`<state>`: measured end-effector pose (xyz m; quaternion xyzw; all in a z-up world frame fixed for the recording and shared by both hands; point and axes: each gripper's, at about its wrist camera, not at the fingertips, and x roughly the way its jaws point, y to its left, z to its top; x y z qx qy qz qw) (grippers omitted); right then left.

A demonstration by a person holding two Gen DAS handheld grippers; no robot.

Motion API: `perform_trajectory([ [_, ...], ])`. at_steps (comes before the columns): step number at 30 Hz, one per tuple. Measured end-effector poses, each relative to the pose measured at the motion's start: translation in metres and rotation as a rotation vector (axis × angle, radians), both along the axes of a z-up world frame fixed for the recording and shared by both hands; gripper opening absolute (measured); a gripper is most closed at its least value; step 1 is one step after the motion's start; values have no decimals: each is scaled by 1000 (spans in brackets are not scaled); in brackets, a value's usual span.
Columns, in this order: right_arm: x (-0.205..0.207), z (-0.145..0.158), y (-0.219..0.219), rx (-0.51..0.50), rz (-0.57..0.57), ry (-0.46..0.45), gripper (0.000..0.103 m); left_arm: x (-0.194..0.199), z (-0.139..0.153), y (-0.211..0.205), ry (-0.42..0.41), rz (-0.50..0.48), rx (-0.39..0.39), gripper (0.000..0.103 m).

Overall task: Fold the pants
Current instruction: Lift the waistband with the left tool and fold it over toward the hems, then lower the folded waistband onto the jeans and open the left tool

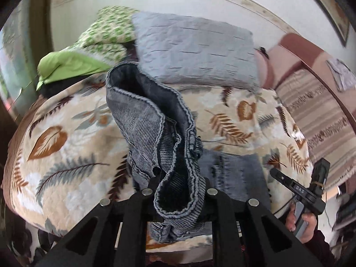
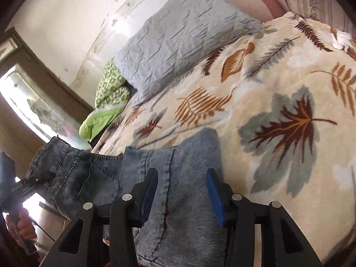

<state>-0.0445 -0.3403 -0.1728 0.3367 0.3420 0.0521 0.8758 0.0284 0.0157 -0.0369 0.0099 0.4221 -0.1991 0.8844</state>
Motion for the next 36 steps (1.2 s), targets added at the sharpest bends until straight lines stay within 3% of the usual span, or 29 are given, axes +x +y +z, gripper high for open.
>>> perform_trajectory([
  [5,-8,9,-21,21,-57,-42,48,-13,1,-64,7,-140,31,15],
  [9,-13,14,-35,42,-99,-68,48,-29,-14,-117,42,-251,58,15],
  [14,-20,18,-52,56,-146,-93,48,-47,-59,-176,127,-349,96,15],
  [16,-21,18,-56,61,-159,-93,48,-58,-81,-198,151,-396,137,15],
  [18,-20,17,-58,59,-170,-87,49,-64,-105,-214,169,-446,205,22],
  [20,-19,15,-60,61,-172,-81,49,-62,-123,-217,248,-445,229,24],
  [22,-18,14,-61,58,-172,-73,49,-60,-119,-210,270,-447,185,25],
  [23,-18,13,-61,56,-171,-72,49,-60,-111,-206,253,-447,169,29],
  [27,-16,13,-59,43,-169,-72,48,-65,-69,-181,145,-457,84,64],
  [29,-16,16,-56,28,-166,-78,49,-66,-49,-162,86,-448,36,71],
  [32,-15,20,-49,-21,-154,-84,48,-57,-37,-138,61,-402,15,72],
  [36,-15,23,-43,-11,-127,-98,48,-19,-53,-104,91,-222,68,72],
])
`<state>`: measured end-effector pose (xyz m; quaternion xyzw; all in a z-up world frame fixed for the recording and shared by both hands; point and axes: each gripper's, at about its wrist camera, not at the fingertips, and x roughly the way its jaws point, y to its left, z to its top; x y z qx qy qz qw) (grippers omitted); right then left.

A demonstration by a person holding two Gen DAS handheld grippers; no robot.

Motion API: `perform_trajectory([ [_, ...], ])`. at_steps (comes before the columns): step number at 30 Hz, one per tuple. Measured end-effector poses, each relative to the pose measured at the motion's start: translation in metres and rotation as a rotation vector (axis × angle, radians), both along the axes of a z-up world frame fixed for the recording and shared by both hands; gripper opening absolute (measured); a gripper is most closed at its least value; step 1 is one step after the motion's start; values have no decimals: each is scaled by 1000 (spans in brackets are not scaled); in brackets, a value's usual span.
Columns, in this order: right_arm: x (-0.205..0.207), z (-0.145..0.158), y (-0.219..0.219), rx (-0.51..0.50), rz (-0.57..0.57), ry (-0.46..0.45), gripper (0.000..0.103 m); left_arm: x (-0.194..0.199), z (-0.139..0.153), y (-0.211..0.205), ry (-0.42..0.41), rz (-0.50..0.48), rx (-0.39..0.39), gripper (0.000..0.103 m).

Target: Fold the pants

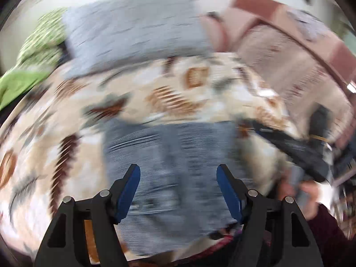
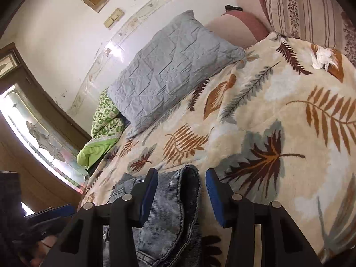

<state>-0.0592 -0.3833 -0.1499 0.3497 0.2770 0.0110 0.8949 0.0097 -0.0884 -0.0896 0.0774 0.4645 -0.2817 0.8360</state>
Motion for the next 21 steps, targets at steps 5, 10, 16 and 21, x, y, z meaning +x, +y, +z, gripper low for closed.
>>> perform_trajectory([
  [5,7,9,11,85,73,-33,48,34,-30,18,38,121,61,71],
  [10,28,20,38,43,176,-10,48,54,-48,13,30,147,110,71],
  [16,70,-16,65,-110,241,246,49,69,-92,-6,63,117,225,74],
  [21,77,-50,68,-165,248,324,53,75,-103,-3,102,150,227,81],
])
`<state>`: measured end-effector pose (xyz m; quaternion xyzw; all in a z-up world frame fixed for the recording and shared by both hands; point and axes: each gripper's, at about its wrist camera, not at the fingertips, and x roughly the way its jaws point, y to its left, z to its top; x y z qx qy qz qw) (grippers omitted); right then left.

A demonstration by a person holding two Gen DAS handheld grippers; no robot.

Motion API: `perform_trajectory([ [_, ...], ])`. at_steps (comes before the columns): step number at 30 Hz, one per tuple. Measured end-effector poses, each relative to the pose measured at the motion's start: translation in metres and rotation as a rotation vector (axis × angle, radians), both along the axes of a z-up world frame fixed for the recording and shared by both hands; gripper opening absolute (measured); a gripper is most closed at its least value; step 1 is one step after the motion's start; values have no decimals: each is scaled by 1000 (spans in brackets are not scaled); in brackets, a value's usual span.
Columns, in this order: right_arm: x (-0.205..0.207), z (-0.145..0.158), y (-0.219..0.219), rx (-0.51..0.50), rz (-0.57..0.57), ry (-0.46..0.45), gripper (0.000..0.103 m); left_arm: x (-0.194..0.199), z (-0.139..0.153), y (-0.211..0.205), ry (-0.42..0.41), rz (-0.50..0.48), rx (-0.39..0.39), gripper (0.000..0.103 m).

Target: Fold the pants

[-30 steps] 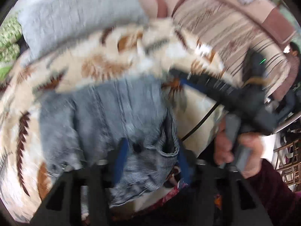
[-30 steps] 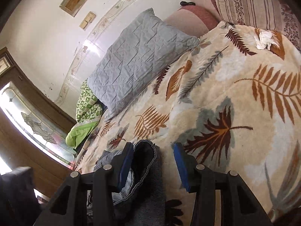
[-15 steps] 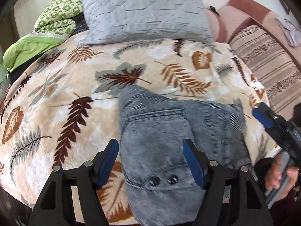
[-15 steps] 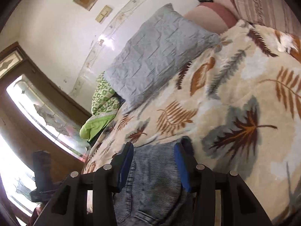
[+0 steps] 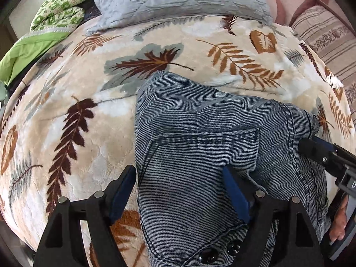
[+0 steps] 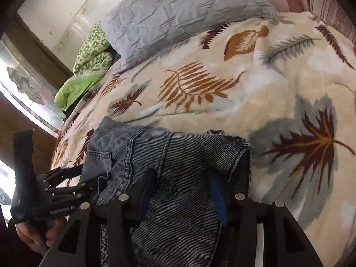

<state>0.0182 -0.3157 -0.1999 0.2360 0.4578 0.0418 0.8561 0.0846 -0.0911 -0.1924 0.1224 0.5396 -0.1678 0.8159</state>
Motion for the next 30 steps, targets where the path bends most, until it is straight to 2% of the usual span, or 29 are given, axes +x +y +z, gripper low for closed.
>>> perform_trajectory([
  [3,-8,10,6,-53,12,-23,53,-5,9,6,4,3,11,81],
  [9,-52,50,10,-77,41,-100,53,-44,42,30,-73,-19,4,81],
  [13,-82,64,23,-54,102,-111,53,-78,39,38,-57,-76,14,81],
  [18,-95,45,49,-55,176,-38,53,-98,19,31,-68,-129,66,80],
  [21,-87,20,52,-37,169,40,54,-91,6,33,-16,-106,52,82],
  [24,-87,14,43,25,158,25,55,-85,-11,36,-2,-80,51,93],
  [30,-89,19,44,15,159,20,55,-72,-2,43,54,-41,31,93],
])
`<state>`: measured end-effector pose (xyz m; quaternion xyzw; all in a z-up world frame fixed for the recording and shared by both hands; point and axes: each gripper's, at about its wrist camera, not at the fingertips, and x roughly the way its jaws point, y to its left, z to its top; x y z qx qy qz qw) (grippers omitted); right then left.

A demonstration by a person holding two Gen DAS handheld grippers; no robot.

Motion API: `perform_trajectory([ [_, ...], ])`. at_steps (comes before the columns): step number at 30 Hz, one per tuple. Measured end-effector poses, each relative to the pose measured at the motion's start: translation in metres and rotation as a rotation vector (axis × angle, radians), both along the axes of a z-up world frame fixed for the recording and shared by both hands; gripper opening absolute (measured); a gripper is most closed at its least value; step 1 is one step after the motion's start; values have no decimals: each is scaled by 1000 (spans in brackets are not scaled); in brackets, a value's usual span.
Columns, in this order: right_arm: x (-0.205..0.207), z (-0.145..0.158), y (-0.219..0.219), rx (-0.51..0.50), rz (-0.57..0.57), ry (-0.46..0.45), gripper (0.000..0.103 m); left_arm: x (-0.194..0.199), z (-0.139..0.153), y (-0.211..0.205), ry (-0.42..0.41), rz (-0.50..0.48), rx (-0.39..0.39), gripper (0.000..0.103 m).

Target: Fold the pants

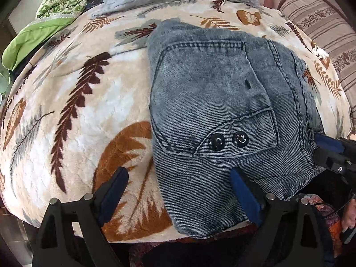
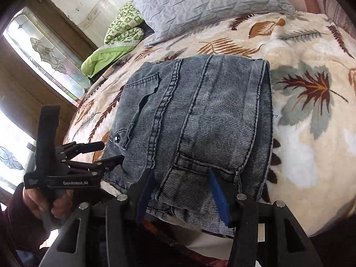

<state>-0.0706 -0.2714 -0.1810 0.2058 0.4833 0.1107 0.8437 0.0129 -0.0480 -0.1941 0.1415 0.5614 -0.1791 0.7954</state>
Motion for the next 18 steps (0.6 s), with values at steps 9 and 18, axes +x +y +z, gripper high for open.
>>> perform_trajectory([
  [9,20,39,-6,-82,-75,-95,55,51,52,-22,-201,6,78,93],
  [18,38,8,7,-120,-46,-32,55,87,5,-65,-167,-11,182,93],
])
